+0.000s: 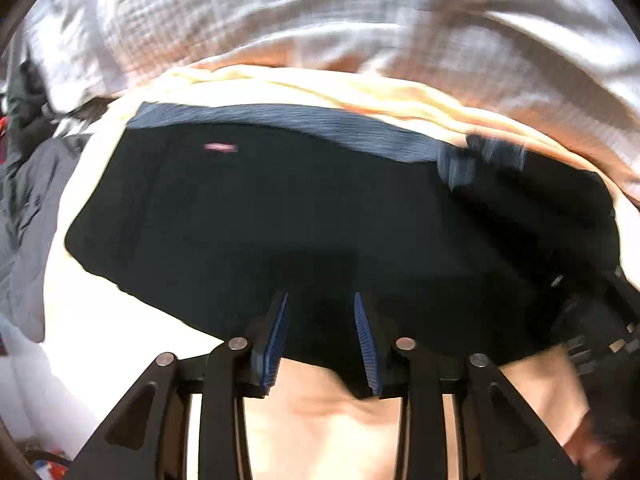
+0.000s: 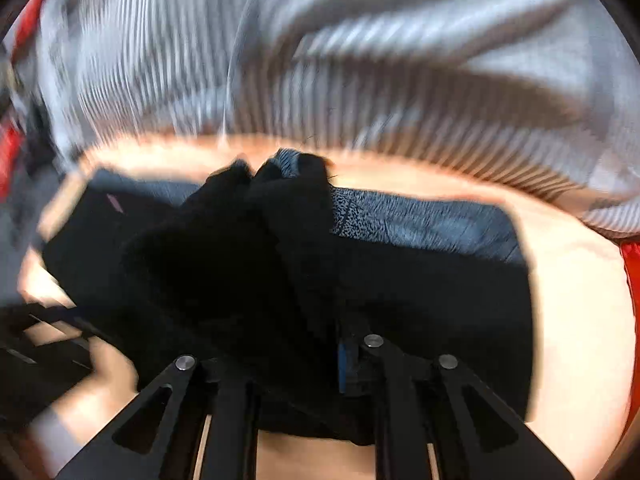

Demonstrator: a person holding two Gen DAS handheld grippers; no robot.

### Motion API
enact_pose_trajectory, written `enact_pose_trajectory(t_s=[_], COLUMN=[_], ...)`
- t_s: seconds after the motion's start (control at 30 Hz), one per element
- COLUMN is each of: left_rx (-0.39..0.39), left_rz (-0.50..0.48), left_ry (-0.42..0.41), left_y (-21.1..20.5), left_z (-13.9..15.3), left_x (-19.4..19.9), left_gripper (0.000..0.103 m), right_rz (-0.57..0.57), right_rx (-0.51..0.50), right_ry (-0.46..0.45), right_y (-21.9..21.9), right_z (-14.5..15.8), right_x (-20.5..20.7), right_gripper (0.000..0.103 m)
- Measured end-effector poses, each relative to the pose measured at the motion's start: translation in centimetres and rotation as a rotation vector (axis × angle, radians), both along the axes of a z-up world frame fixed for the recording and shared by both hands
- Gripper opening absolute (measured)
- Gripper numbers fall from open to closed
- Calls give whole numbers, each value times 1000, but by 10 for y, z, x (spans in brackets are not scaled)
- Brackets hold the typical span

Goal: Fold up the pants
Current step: 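Lower the folded end onto the trousers and open the right gripper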

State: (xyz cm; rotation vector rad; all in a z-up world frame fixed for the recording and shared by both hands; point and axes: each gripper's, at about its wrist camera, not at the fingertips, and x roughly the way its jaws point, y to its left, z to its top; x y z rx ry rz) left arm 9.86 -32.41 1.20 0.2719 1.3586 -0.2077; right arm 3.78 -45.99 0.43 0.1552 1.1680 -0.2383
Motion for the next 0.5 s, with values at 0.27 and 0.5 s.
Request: enact_pose_trajectory(t_s=[0.27,0.5], left_rx=[-89,-257], left_rz=[14,-157], left_ry=[-5,77], left_y=[22,-10], left_z=[5,23], left_x=[16,-1], left_gripper=[84,84], right_rz=[160,-142], right_rx=[-50,88], right_ry=[-51,-42], right_y=[53,-44], right_z=[39,66], right_x=[-26,-82], right_gripper=[66,66])
